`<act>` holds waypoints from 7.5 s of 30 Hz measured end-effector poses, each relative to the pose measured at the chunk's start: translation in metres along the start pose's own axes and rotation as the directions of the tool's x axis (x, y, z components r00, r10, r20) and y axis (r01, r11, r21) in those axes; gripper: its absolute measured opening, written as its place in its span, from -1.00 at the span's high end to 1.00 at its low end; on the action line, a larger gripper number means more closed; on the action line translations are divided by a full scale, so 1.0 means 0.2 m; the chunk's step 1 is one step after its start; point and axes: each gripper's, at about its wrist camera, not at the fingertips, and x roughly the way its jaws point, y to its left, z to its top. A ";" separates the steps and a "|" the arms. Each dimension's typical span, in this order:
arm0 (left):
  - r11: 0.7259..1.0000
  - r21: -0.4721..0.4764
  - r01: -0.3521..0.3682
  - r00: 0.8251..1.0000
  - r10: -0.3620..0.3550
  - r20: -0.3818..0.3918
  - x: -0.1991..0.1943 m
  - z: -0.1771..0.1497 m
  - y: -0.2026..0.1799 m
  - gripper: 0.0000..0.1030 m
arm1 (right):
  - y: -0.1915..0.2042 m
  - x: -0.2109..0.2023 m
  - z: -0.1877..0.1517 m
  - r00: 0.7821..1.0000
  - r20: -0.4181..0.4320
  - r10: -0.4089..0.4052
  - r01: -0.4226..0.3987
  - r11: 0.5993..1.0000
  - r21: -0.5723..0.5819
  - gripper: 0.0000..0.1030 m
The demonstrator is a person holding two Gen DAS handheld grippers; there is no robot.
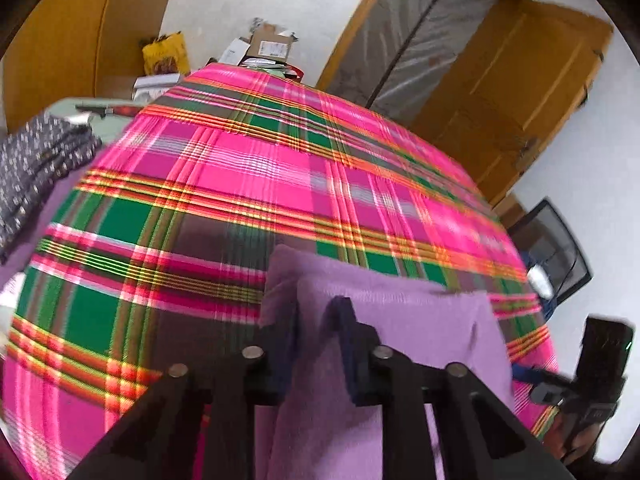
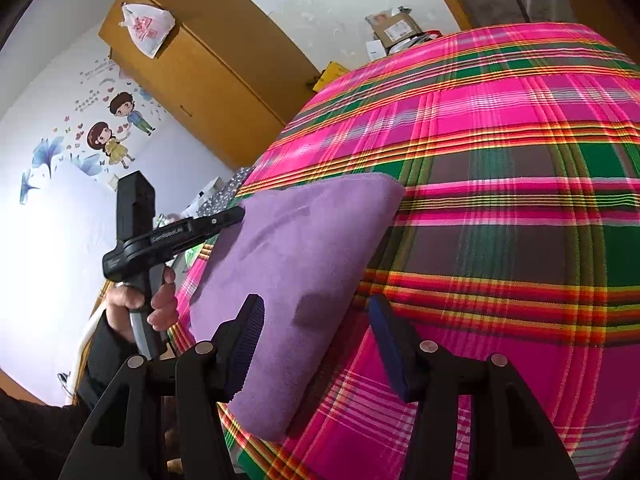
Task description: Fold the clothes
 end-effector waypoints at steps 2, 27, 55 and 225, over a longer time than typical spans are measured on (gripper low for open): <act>0.999 -0.029 0.014 1.000 -0.014 0.008 0.00 0.00 0.03 0.82 | -0.01 0.00 0.00 1.000 0.000 -0.001 0.001 1.000 0.004 -0.10; 0.994 -0.106 0.021 0.999 -0.018 0.028 0.03 -0.05 0.10 0.78 | -0.10 0.33 0.36 0.981 -0.006 -0.194 0.193 0.980 -0.054 0.85; 0.989 0.047 -0.142 0.981 0.135 0.136 -0.22 -0.32 -0.09 0.77 | 0.23 0.51 0.35 0.955 0.013 -0.298 0.286 0.903 -0.320 0.79; 0.985 -0.064 0.163 0.984 -0.167 -0.067 -0.16 -0.32 0.17 0.16 | 0.06 0.26 -0.01 0.990 -0.138 0.009 -0.004 0.999 0.037 -0.07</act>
